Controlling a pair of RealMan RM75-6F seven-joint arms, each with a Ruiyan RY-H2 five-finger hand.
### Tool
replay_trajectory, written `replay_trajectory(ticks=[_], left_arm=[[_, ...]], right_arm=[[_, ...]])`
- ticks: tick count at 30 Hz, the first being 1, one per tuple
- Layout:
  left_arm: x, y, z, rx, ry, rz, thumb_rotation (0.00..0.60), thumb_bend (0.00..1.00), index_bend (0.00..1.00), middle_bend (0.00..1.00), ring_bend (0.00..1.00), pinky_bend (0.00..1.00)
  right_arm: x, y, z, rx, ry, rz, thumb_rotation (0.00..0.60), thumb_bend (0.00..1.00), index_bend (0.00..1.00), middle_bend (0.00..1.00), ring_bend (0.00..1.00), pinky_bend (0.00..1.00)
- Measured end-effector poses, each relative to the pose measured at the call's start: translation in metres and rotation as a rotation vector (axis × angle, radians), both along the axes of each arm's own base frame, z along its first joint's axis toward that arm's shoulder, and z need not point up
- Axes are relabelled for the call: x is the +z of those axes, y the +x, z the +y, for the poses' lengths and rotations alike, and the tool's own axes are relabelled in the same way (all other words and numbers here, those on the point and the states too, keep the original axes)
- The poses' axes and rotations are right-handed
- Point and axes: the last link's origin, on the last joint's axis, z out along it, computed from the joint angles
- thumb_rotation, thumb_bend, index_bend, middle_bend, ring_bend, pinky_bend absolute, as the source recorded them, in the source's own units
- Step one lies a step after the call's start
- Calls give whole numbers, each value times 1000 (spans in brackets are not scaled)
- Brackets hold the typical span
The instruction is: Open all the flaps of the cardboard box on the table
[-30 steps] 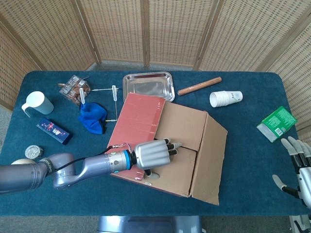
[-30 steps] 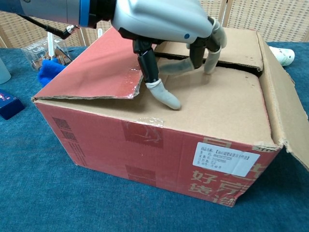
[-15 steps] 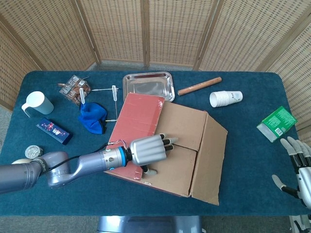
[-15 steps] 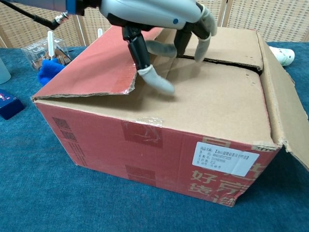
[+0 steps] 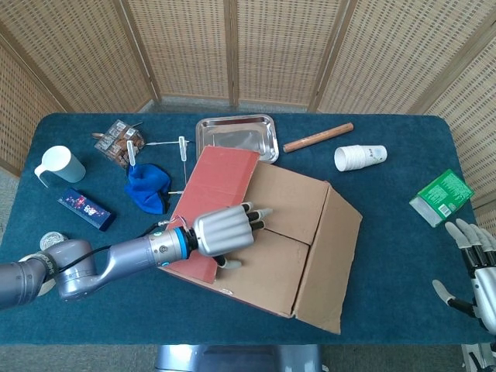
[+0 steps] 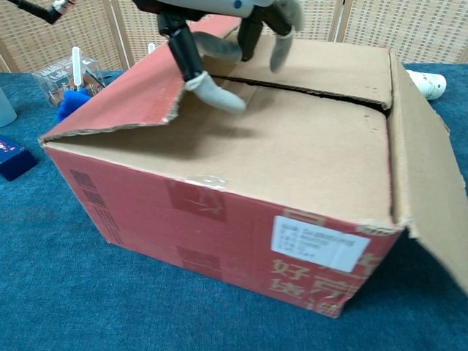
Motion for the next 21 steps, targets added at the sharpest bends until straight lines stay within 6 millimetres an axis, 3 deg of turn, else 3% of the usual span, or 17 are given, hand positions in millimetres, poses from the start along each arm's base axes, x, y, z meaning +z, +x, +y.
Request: replay_trajectory(ticks=[21], left_arm=[[58, -20, 14, 58, 123, -65, 310, 651, 969, 356, 151, 367]], right_arm=[[-4, 0, -1, -1, 22, -2, 600, 241, 0, 0, 0, 0]])
